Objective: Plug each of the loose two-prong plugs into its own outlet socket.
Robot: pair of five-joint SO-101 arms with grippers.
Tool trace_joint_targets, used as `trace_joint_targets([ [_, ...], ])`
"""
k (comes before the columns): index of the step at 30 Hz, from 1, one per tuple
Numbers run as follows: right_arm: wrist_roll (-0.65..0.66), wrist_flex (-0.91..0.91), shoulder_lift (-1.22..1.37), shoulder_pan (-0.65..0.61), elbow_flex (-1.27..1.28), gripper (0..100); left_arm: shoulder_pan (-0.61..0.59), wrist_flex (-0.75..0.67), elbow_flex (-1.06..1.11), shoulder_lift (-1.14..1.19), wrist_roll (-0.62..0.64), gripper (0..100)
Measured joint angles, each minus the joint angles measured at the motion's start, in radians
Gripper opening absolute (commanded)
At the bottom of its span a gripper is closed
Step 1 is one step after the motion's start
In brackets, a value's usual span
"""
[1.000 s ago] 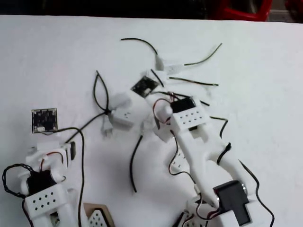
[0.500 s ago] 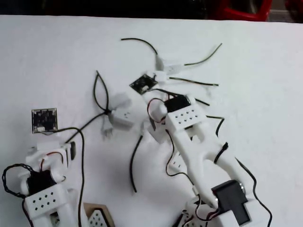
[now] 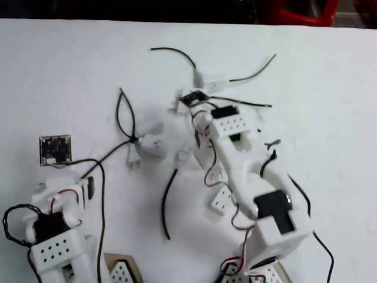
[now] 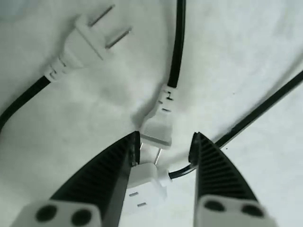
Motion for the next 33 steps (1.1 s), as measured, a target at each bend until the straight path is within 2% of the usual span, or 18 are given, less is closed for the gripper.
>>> trace_joint_targets([
  [4, 0.000, 0.054, 0.066, 0.003, -0.078, 16.3, 0.000, 0.000, 0.000, 0.000, 0.000, 26],
  [15, -0.002, 0.031, 0.193, 0.006, -0.103, 15.8, 0.000, 0.000, 0.000, 0.000, 0.000, 26],
  [25, -0.002, 0.029, 0.196, 0.012, -0.103, 1.6, 0.000, 0.000, 0.000, 0.000, 0.000, 26],
  [30, 0.063, 0.029, 0.181, 0.012, -0.101, 2.8, 0.000, 0.000, 0.000, 0.000, 0.000, 26],
  [33, 0.074, 0.029, 0.141, 0.005, -0.100, 11.6, 0.000, 0.000, 0.000, 0.000, 0.000, 26],
])
